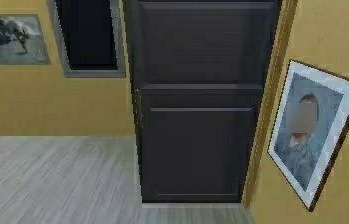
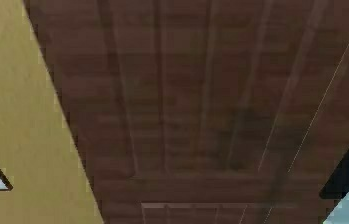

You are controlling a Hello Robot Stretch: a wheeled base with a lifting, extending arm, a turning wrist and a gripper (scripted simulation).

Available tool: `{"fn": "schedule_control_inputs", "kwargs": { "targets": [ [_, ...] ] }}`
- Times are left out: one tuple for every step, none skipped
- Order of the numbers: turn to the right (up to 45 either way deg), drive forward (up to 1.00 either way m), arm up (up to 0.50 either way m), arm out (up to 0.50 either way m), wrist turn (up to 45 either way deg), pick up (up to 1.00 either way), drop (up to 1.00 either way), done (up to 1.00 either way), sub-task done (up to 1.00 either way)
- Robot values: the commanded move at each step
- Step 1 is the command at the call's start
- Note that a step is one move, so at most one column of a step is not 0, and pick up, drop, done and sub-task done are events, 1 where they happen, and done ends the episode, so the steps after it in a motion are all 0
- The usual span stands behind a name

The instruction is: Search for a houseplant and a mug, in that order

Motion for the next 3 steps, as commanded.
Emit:
{"fn": "schedule_control_inputs", "kwargs": {
  "targets": [
    [-45.0,0.00,0.00,0.00,0.0,0.00,0.00,0.00,0.00],
    [-45.0,0.00,0.00,0.00,0.0,0.00,0.00,0.00,0.00],
    [-45.0,0.00,0.00,0.00,0.0,0.00,0.00,0.00,0.00]
  ]
}}
